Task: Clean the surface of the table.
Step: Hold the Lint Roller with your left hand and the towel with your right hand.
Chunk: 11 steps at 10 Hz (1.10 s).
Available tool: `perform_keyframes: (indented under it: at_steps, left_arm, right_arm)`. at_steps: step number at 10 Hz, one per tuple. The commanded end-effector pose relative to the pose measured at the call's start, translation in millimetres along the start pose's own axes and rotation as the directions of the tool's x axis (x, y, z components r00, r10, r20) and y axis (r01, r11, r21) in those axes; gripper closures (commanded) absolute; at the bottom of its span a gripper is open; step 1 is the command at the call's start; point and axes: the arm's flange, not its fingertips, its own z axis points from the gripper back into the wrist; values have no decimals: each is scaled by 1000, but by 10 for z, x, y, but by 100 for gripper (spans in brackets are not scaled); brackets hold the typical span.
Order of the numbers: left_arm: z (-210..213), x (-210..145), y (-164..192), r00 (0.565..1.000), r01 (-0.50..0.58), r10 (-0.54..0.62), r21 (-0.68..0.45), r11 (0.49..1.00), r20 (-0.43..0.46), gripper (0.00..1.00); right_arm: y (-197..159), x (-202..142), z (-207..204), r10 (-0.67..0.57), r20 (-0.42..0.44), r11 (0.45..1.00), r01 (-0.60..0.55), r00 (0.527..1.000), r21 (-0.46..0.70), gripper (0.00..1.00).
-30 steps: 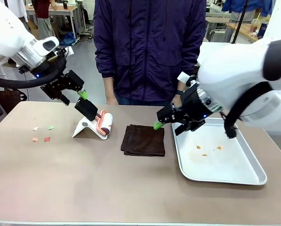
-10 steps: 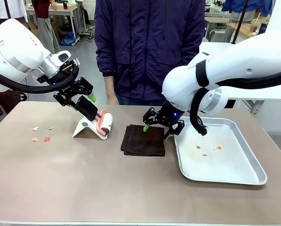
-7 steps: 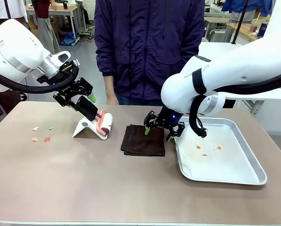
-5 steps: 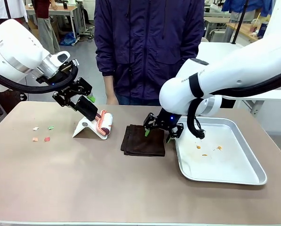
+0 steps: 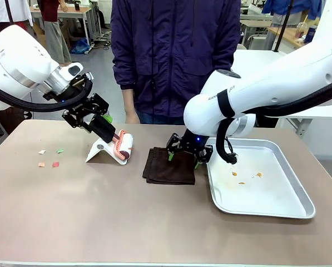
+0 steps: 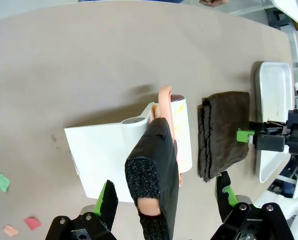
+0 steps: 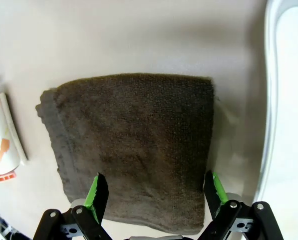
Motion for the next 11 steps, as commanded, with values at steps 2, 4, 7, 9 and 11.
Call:
perform_keyframes:
  at_steps: [2,4,7,9,11]
  left_arm:
    - [-11,20,-63,1000,-21,22,14,1000,-16,0]
    - [-2,15,-36,1000,-20,20,11,1000,-12,59]
    - [15,5,-21,1000,-17,17,6,1000,-5,100]
    - [51,-3,-15,1000,-16,16,-13,1000,13,95]
    - [55,-14,-49,1000,-6,6,-23,1000,25,100]
  right_arm:
    - [81,33,-15,-30,5,999,30,1000,-40,0]
    - [62,48,-14,-23,-11,1000,23,1000,-20,59]
    - [80,42,-44,-11,-28,1000,11,1000,-15,100]
    - [68,34,-23,-8,-27,1000,8,1000,-8,97]
    - [55,36,-35,-9,-34,1000,9,999,-2,100]
